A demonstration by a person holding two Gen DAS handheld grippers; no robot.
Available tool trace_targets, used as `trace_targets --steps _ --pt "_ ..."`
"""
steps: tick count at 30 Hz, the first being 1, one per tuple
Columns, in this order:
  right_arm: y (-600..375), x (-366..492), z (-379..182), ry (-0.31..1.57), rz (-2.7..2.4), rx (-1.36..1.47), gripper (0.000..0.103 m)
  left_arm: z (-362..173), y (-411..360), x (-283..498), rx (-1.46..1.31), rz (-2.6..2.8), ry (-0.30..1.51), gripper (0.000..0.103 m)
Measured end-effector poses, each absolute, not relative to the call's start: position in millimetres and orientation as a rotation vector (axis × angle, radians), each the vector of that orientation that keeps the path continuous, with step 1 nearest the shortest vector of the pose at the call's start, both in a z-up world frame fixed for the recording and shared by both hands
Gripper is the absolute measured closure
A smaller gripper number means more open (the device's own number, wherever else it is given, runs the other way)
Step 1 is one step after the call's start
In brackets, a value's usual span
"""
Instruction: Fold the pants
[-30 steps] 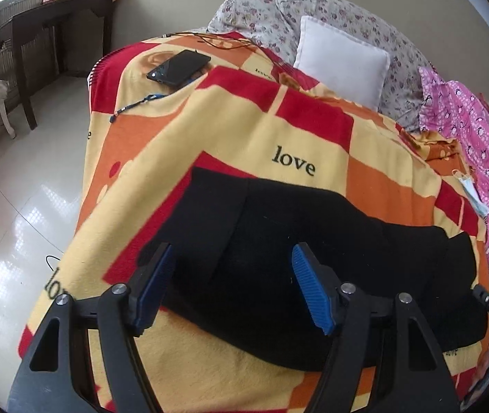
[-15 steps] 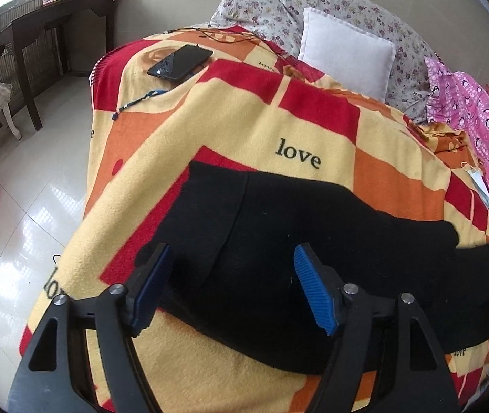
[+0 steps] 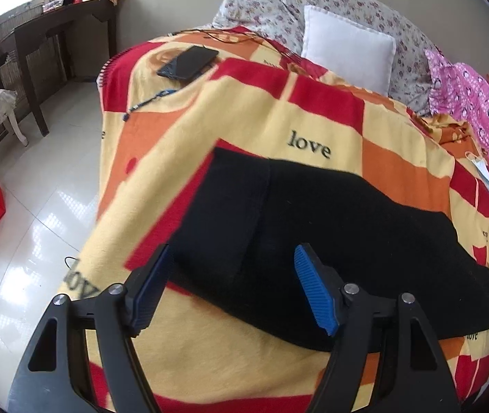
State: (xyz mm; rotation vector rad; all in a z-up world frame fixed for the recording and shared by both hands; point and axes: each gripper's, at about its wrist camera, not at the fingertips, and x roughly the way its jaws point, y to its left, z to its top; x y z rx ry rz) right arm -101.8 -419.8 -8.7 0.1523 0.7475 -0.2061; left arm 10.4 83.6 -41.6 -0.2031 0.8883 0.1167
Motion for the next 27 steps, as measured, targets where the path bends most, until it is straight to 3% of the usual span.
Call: trace_targets --steps 6,16,18,19,27 --pt "-385.2 -96.8 35.1 0.629 -0.032 0.133 0.059 -34.2 109.8 10.2 -0.253 0.178 0.856 0.03" --pt "-225.0 41.7 -1.1 0.746 0.328 0.012 0.059 -51.4 113.7 23.9 -0.271 0.187 0.893 0.03" --pt "-204.5 62.6 -15.2 0.792 0.353 0.009 0.072 -54.0 112.2 25.0 -0.257 0.188 0.898 0.03" --pt "-200.5 66.7 -17.5 0.798 0.353 0.007 0.095 -54.7 112.4 24.9 -0.253 0.188 0.898 0.03" --pt "-194.6 85.8 -22.6 0.791 0.273 -0.045 0.095 -67.3 114.8 28.1 -0.25 0.2 0.896 0.022"
